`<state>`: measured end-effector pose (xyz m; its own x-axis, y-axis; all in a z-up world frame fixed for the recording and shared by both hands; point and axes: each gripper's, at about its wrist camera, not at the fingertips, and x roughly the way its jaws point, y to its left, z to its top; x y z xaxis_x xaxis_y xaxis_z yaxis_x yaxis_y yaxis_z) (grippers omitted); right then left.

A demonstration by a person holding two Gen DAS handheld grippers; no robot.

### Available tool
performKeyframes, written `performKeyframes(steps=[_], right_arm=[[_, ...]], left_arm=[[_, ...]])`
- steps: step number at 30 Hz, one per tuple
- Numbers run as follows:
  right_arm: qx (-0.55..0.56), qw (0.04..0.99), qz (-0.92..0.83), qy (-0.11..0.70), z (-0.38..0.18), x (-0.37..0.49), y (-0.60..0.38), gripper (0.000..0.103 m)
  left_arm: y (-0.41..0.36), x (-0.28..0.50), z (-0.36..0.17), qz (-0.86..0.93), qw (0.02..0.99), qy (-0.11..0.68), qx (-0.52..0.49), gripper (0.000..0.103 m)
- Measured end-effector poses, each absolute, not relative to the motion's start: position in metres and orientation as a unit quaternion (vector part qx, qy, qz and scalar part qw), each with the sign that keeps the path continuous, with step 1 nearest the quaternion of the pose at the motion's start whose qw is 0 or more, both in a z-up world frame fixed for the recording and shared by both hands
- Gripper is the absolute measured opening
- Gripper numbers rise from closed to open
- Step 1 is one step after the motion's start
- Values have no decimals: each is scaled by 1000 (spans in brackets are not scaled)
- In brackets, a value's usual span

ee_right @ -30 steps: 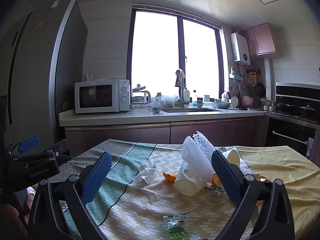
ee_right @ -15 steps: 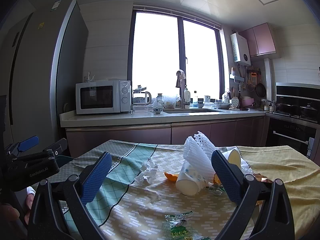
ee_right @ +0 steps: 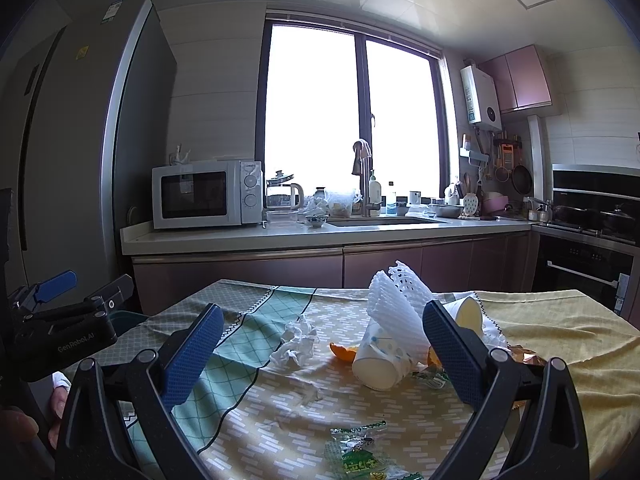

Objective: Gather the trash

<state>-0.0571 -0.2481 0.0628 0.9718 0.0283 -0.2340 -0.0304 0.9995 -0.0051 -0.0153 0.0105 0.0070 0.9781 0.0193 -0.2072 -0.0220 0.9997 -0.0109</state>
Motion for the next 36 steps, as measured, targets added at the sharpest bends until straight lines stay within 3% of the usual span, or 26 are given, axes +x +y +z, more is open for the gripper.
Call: performKeyframes(steps=[36], right_arm=[[-2,993,15,118,59,-57,-249,96]], left_arm=[[12,-21,8,16,995,100,-5,97]])
